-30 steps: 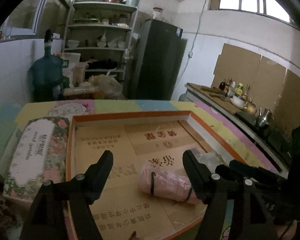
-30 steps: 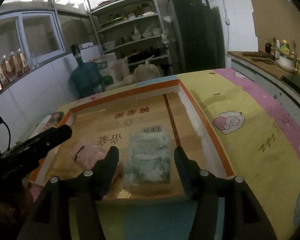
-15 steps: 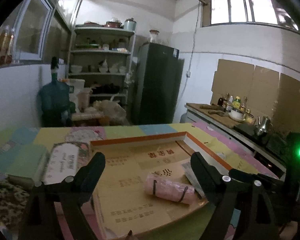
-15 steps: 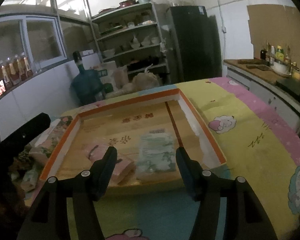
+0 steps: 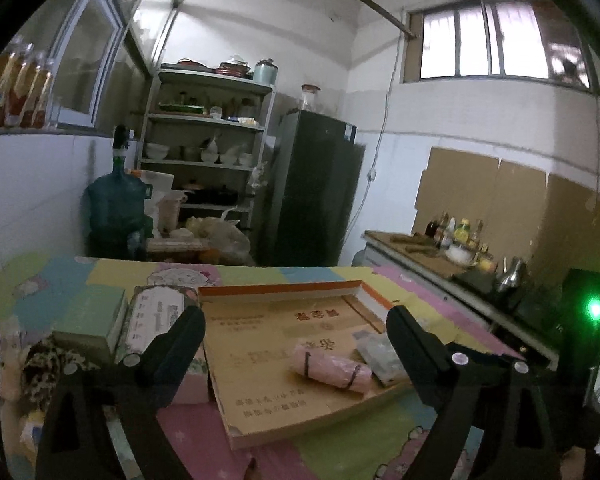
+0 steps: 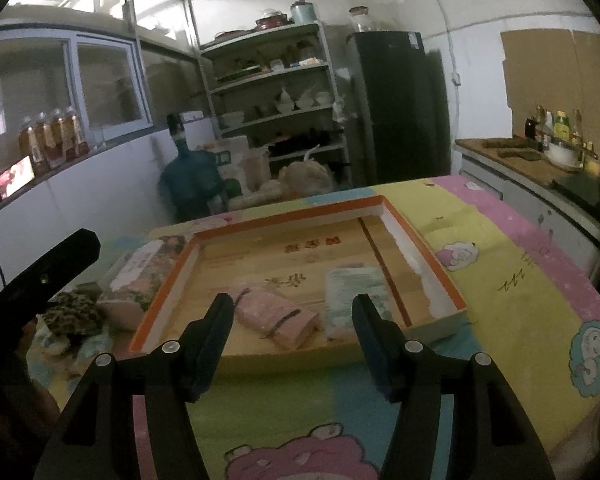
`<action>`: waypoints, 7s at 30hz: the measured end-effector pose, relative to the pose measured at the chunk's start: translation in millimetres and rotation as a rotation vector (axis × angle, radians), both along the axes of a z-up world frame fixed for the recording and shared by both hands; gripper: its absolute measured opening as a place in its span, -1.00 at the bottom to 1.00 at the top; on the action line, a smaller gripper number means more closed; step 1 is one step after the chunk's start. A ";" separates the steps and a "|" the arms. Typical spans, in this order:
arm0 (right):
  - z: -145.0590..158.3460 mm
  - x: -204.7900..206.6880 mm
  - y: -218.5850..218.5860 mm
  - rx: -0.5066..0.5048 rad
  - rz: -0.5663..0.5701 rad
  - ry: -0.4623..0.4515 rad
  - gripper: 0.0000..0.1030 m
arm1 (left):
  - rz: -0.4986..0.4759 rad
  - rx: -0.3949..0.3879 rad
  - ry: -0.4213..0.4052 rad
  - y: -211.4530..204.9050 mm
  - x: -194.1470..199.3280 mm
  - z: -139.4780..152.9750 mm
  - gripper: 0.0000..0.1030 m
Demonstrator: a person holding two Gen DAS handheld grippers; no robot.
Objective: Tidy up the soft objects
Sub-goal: 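Open the left gripper to drop the pink towel while the right gripper releases the tissue pack in the tray, then move both grippers back toward the pile of soft items, then grasp the clear bag with mint-green item with the left gripper while the right gripper grasps the leopard-print cloth, then carry the clear bag and leopard-print cloth with both grippers over the tray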
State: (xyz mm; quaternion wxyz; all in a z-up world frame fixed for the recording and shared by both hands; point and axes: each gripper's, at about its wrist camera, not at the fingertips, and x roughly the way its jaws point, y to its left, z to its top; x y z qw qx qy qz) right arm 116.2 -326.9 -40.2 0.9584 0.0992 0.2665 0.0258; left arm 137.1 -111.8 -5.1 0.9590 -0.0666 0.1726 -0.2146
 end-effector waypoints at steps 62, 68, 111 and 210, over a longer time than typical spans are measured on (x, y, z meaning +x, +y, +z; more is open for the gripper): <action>-10.8 -3.6 229.4 -0.055 0.383 0.014 0.46 | 0.467 0.106 0.117 239.6 -77.3 -54.0 0.79; -11.7 10.8 244.1 -0.061 0.409 0.015 0.46 | 0.464 0.103 0.170 253.4 -52.2 -65.8 0.79; -20.8 53.7 269.4 -0.030 0.469 0.032 -0.77 | 0.311 -0.018 0.266 284.8 -11.7 -94.5 -0.06; 26.6 77.3 -79.4 0.166 0.029 -0.109 -0.83 | -0.078 0.123 0.297 -96.3 123.2 -26.0 -0.06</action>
